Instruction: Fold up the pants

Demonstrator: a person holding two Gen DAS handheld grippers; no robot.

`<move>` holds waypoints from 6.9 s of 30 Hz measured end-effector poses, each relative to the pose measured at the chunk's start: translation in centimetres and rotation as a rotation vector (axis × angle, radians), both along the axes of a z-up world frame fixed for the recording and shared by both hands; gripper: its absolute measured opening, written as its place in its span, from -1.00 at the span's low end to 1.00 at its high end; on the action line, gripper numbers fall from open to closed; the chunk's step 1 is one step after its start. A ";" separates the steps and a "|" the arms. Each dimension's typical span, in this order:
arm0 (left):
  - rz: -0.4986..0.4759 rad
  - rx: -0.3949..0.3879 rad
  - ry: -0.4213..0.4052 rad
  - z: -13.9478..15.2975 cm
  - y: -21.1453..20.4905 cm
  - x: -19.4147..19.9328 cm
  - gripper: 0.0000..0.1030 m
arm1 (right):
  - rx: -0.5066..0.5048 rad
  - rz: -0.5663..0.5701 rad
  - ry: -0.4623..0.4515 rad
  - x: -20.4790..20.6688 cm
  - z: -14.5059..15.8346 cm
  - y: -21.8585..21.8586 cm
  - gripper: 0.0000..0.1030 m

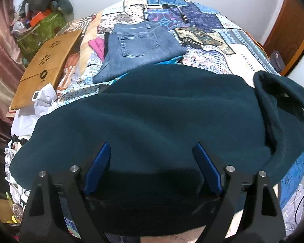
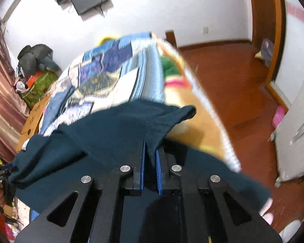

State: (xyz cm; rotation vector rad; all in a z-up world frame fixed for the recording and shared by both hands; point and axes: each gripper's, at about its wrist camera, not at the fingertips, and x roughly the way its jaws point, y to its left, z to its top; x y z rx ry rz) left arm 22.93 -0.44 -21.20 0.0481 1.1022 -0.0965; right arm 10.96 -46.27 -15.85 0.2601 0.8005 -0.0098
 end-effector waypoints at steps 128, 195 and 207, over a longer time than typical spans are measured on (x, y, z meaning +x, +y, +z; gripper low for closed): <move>0.384 0.040 -0.143 -1.3 22.6 2.0 -0.62 | -0.081 0.459 0.122 7.4 -4.9 25.5 0.20; -0.044 0.086 0.004 -2.3 -7.3 7.8 0.66 | 0.165 0.114 -0.056 -1.7 -3.6 3.3 -0.82; -0.123 0.162 -0.047 -1.4 -8.6 5.4 0.66 | 0.212 0.110 -0.044 -2.5 -2.6 3.8 -0.86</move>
